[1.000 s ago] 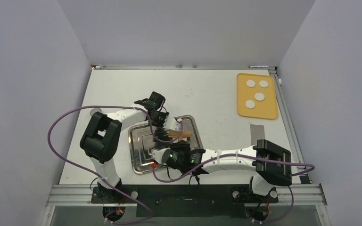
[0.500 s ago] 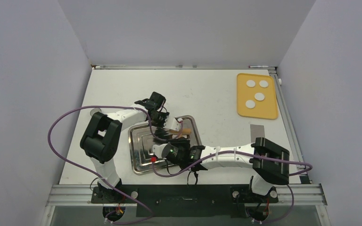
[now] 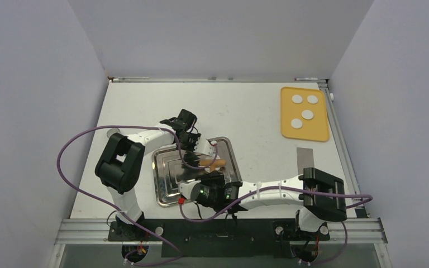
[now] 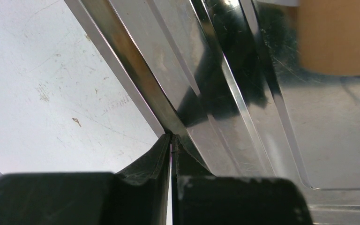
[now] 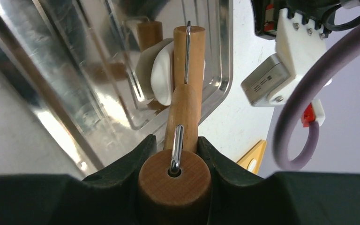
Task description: Roll out the dumpling wrappers from the dough
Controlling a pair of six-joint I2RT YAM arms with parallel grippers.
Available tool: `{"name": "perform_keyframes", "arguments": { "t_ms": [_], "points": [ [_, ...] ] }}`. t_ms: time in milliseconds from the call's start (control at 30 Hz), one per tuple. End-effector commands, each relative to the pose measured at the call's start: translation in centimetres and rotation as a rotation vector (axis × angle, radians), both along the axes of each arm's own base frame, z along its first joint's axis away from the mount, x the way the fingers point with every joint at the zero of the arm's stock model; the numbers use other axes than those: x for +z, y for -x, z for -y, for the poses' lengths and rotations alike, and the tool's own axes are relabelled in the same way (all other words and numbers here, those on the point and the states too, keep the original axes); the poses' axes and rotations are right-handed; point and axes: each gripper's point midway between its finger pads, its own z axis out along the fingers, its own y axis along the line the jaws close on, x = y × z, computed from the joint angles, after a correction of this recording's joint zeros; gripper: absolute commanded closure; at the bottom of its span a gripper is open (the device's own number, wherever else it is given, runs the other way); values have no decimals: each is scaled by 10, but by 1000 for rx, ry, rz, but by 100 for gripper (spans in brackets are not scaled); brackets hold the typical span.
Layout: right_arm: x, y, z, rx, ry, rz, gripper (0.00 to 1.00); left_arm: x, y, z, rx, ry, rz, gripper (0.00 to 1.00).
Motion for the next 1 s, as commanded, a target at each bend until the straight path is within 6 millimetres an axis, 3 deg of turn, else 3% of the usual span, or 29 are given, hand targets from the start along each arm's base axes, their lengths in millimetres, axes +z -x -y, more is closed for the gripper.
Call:
{"name": "perform_keyframes", "arguments": {
  "t_ms": [0, 100, 333, 433, 533, 667, 767, 833, 967],
  "points": [
    [-56, -1, 3, 30, 64, -241, 92, -42, 58, -12, -7, -53, -235, 100],
    [-54, -6, 4, 21, 63, -239, 92, -43, 57, -12, -5, -53, -236, 100],
    [-58, 52, 12, 46, 79, -275, 92, -42, 57, -12, -3, -53, -231, 100],
    [-56, 59, 11, 51, 67, -288, 92, -41, 56, -13, -5, -56, -228, 100],
    [-54, 43, 6, 51, 74, -266, 92, -40, 57, -13, -3, -57, -227, 100],
    [-53, 3, -1, 29, 62, -243, 92, -41, 57, -14, -3, -59, -228, 100],
    [-51, -3, -4, 26, 79, -228, 92, -41, 56, -13, -1, -58, -227, 100],
    [-53, 9, -2, 33, 97, -236, 92, -41, 55, -12, -2, -56, -226, 100],
    [-61, 51, 6, 60, 125, -271, 92, -41, 54, -12, -2, -54, -225, 100]
  ]
}}
